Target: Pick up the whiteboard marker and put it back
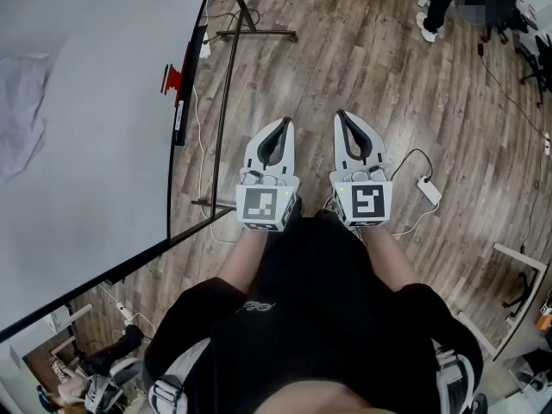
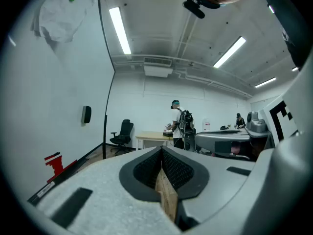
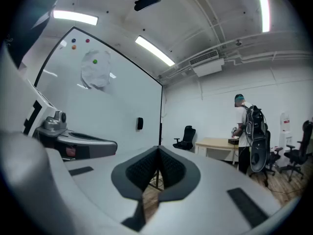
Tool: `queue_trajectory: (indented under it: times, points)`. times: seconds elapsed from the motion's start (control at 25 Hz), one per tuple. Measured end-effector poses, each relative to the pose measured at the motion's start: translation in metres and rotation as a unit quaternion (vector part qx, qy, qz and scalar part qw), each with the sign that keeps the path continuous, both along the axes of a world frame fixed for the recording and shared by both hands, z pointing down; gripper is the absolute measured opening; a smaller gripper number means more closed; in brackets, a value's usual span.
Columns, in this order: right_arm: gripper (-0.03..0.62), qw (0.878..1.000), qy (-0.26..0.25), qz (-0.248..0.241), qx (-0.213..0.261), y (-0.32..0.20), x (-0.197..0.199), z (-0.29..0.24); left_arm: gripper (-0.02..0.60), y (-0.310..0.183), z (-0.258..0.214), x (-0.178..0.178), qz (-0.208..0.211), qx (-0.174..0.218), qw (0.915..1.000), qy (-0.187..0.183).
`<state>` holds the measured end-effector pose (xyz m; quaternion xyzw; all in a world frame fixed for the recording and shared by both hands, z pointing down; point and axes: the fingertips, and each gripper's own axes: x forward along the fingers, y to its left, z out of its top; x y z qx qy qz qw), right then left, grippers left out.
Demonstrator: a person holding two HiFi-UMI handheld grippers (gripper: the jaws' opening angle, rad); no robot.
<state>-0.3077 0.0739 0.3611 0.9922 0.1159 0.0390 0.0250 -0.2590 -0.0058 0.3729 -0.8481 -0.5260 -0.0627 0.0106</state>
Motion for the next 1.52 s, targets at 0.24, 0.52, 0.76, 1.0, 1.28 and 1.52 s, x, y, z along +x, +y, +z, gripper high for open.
queue_trajectory:
  times: [0.24, 0.52, 0.76, 1.0, 1.28, 1.52]
  points:
    - [0.003, 1.000, -0.012, -0.011, -0.008, -0.014, 0.017, 0.001, 0.006, -0.014, 0.004, 0.023, -0.015, -0.001, 0.9999, -0.005]
    - [0.003, 0.997, -0.056, -0.049, -0.001, -0.055, 0.069, 0.021, 0.007, -0.045, 0.019, 0.069, -0.016, 0.012, 0.9994, -0.027]
    - [0.003, 0.994, -0.072, -0.078, -0.001, -0.103, 0.122, 0.034, 0.007, -0.089, 0.028, 0.116, -0.027, 0.022, 0.9989, -0.030]
    - [0.003, 0.990, -0.093, -0.107, 0.001, -0.136, 0.154, 0.051, 0.008, -0.122, 0.049, 0.155, -0.050, 0.043, 0.9965, -0.051]
    - [0.003, 0.985, -0.097, -0.145, 0.010, -0.119, 0.203, 0.062, 0.007, -0.107, 0.065, 0.194, -0.078, 0.066, 0.9932, -0.055]
    - [0.003, 0.971, -0.088, -0.223, 0.026, -0.102, 0.255, 0.059, 0.007, -0.093, 0.074, 0.226, -0.135, 0.094, 0.9831, -0.081]
